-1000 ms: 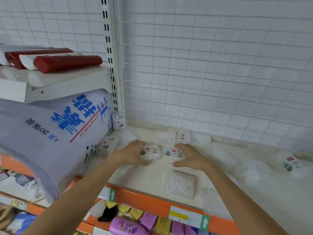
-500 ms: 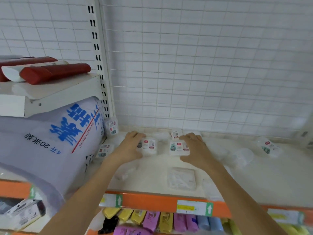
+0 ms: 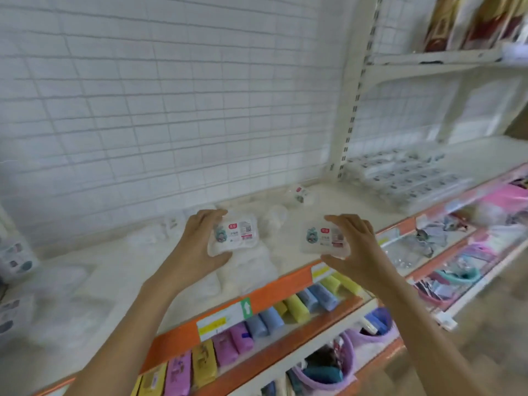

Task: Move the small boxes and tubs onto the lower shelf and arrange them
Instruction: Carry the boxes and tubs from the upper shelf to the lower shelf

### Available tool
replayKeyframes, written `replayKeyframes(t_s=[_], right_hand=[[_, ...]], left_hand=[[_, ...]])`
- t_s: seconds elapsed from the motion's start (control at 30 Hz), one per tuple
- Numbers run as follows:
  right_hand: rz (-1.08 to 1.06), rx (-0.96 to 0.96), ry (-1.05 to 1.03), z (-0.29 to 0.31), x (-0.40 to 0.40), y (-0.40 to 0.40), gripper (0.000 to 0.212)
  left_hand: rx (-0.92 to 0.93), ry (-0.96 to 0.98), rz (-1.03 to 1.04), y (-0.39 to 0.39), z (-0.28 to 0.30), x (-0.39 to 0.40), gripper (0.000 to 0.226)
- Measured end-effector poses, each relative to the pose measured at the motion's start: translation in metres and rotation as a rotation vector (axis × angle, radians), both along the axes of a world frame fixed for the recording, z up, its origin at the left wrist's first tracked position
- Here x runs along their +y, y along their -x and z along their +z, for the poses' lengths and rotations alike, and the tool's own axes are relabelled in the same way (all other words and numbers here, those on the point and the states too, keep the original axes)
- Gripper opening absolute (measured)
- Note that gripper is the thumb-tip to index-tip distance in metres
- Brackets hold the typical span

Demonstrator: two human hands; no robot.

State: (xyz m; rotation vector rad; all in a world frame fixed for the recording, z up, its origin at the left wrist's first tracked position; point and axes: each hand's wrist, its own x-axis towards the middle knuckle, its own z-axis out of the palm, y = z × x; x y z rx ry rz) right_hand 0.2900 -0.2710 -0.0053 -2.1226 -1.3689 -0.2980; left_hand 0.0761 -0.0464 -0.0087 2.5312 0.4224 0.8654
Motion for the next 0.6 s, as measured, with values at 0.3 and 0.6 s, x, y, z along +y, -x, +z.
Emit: replayKeyframes(t_s=[0.3,0.6], right_hand=[[-0.350,0.097,0.036,-0.037,-0.165,-0.065,0.073],[-0.459,0.194,0.030,-0.071,-0.317,-0.135,0.072]], left_hand=[[0.071,0.038,-0.306,-0.145,-0.036,-0.110,0.071],[0.151,0.104,-0.363,-0.261,-0.067,-0.240,0.090]])
